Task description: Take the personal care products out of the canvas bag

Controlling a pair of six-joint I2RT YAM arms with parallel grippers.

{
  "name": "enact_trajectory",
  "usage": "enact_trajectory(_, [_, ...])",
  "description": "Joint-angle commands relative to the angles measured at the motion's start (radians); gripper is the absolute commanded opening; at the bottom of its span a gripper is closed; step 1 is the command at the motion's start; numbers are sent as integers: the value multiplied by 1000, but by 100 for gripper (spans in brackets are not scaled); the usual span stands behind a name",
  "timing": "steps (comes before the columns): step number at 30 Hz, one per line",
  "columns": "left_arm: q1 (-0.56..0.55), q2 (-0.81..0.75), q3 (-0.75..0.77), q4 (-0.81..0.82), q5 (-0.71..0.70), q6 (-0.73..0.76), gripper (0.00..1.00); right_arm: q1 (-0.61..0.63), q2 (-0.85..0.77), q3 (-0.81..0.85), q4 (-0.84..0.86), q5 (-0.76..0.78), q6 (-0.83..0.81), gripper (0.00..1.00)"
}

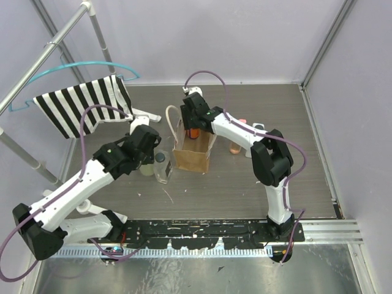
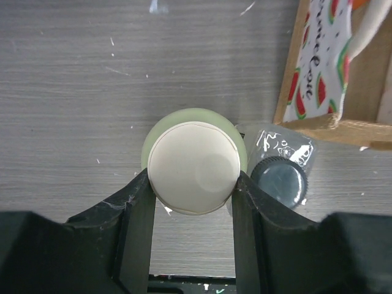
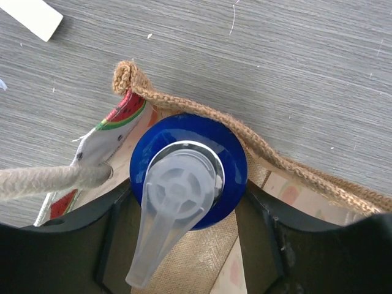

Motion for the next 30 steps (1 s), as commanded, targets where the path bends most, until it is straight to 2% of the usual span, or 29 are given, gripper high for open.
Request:
enact_trajectory(1, [9,23,15,164,-18,-32,5,8,-163,24,72,64,-41,18])
enact_trajectory(3, [9,37,7,168,-54,-35,3,10,-223,22,90,76,-51,16])
enact_trajectory(5, [11,46,-16,191,-68,-36,6,10,-283,26,104,89,-61,16])
enact_trajectory(8, [16,64,-56,224,-65,-41,22,8,-344,52,109,129,-89,16])
enact_trajectory(10, [21,81,-81,241,-59,-52,39,8,-367,88,105,160,-113,16])
enact_trajectory(11, [23,91,-92,250,-51,-58,44,9,-372,103,105,184,-127,17])
enact_trajectory(16, [44,143,-140,272,17,-97,53,-50,-350,177,61,219,-146,19])
enact_trajectory(20, [47,165,-184,297,33,-117,63,-131,-337,154,60,184,-111,19])
enact_trajectory(21, [48,169,-189,297,34,-121,73,-159,-333,139,64,170,-100,19])
enact_trajectory(23, [48,170,-179,279,34,-125,100,-201,-320,111,65,142,-75,19])
enact_trajectory(26, [49,166,-129,220,13,-125,99,-241,-297,59,70,111,-49,19])
enact_trajectory(30, [48,84,-85,191,-19,-101,99,-275,-260,-12,79,95,-30,19])
